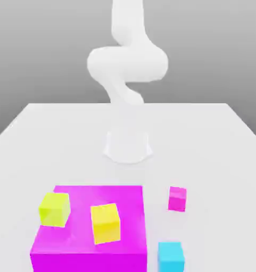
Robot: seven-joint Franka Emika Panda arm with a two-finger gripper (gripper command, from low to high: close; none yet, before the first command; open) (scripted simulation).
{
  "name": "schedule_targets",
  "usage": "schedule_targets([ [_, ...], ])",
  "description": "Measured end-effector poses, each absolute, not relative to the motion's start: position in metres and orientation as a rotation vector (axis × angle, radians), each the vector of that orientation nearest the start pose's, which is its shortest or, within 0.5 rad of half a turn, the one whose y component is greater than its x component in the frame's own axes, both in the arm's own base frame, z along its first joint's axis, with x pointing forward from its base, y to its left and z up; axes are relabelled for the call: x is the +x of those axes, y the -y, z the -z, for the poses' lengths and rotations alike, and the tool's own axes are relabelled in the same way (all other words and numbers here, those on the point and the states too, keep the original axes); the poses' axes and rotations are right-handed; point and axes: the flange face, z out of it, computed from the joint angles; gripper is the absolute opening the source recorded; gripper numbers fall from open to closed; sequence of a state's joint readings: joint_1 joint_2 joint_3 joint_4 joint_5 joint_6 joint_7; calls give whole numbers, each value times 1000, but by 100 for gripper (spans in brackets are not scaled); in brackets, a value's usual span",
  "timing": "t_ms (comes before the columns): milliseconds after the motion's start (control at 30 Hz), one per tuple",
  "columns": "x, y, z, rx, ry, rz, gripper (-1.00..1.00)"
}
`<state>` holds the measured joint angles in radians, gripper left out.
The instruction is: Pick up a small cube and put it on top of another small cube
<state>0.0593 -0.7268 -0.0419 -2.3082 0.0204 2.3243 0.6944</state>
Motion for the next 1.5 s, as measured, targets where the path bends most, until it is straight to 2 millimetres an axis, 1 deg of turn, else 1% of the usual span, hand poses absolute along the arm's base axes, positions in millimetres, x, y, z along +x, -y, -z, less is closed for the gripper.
schedule_targets([
  [133, 416, -9, -632, -2644, -678, 830, 0],
  [300, 456, -24, -565, -2758, -402, 689, 0],
  [433, 480, -40, -507, -2827, -178, 582, 0],
  [567, 495, -56, -448, -2878, 51, 479, 0],
  [700, 503, -71, -389, -2913, 284, 380, 0],
  [867, 502, -90, -318, -2932, 593, 256, 0],
  [1033, 493, -94, -253, -2932, 890, 132, 0],
  [1167, 482, -93, -206, -2909, 1145, 29, 0],
  [1233, 481, -93, -183, -2902, 1200, 10, 0],
  [1333, 480, -93, -144, -2899, 1215, 3, 0],
  [1367, 480, -93, -134, -2898, 1215, 1, -100],
  [1500, 480, -93, -134, -2898, 1214, -1, -100],
])
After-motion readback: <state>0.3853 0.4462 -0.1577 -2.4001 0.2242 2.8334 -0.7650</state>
